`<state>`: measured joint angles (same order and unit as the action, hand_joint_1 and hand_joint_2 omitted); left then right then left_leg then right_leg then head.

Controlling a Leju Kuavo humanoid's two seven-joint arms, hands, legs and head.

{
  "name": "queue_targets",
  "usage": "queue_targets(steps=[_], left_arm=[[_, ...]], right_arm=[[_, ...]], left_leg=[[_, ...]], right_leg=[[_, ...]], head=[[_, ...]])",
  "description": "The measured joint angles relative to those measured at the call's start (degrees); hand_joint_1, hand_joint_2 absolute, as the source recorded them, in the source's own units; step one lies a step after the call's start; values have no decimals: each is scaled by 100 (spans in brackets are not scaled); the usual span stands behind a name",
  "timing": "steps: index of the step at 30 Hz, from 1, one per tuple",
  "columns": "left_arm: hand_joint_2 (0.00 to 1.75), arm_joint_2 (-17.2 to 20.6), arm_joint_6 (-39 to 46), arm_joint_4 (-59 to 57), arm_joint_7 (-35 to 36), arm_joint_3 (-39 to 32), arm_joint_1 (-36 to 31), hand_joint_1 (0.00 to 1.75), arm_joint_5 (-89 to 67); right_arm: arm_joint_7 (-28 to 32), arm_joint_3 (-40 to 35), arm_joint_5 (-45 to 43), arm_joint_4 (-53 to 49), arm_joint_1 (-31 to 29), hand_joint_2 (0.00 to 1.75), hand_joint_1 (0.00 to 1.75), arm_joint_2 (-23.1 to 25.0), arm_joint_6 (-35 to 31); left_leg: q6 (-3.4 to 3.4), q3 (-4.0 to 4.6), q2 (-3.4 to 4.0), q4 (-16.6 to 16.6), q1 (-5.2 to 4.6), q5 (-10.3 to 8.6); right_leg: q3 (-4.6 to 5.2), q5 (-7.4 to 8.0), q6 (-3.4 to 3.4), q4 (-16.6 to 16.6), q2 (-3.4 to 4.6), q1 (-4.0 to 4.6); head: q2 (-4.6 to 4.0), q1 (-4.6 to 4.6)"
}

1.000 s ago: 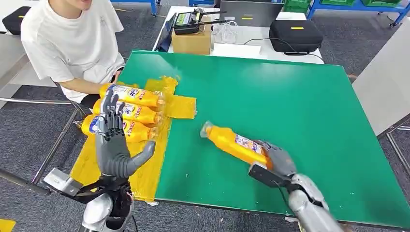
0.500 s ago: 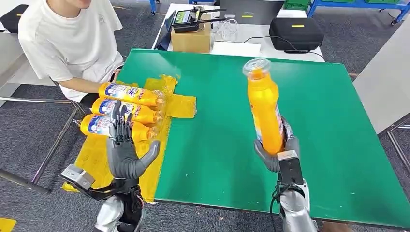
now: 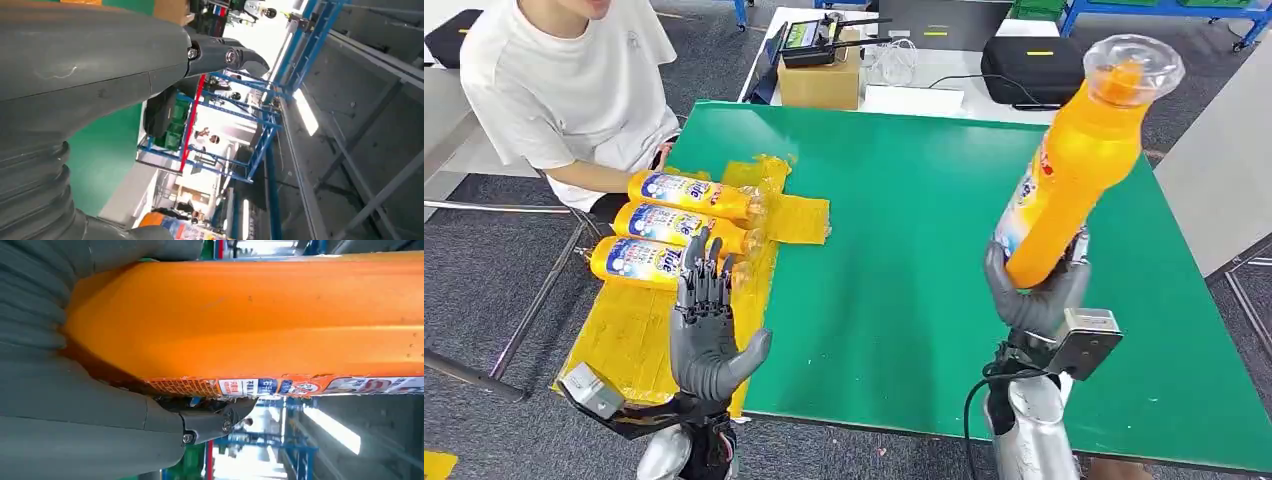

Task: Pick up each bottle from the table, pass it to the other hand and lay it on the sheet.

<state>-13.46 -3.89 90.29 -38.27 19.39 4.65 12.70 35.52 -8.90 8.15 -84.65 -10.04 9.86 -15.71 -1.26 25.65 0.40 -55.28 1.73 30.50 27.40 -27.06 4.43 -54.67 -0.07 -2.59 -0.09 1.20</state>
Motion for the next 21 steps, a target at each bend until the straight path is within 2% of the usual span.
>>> queue_targets(steps=[2,5,8,12,21], left_arm=[[175,7,-219,-7,160,-2,-26,0,66],[175,7,-670,-159,614,0,-236,0,437],[175,-2,-763,-365,741,7,-496,0,555],[175,-4,-756,-402,741,63,-624,0,523],[175,-9,-638,-387,739,83,-776,0,577]], right_arm=[[59,-138,158,7,-3,175,175,4,253],[393,-621,1003,20,-29,175,175,11,136],[387,-1321,1604,213,-235,175,175,13,130],[336,-2060,1779,699,-483,175,175,28,387],[428,-2844,1674,1128,-570,175,175,48,172]], left_leg=[[0,1,0,0,0,0],[0,2,0,0,1,0],[0,0,2,1,2,-1],[-1,0,0,0,2,-2],[-1,8,0,0,2,-1]], right_leg=[[0,0,0,0,0,0],[0,0,0,-1,1,1],[0,0,0,-3,2,3],[-1,0,0,-2,-2,4],[9,0,0,0,0,4]], head=[[0,0],[0,0],[0,0],[0,2],[0,-2]])
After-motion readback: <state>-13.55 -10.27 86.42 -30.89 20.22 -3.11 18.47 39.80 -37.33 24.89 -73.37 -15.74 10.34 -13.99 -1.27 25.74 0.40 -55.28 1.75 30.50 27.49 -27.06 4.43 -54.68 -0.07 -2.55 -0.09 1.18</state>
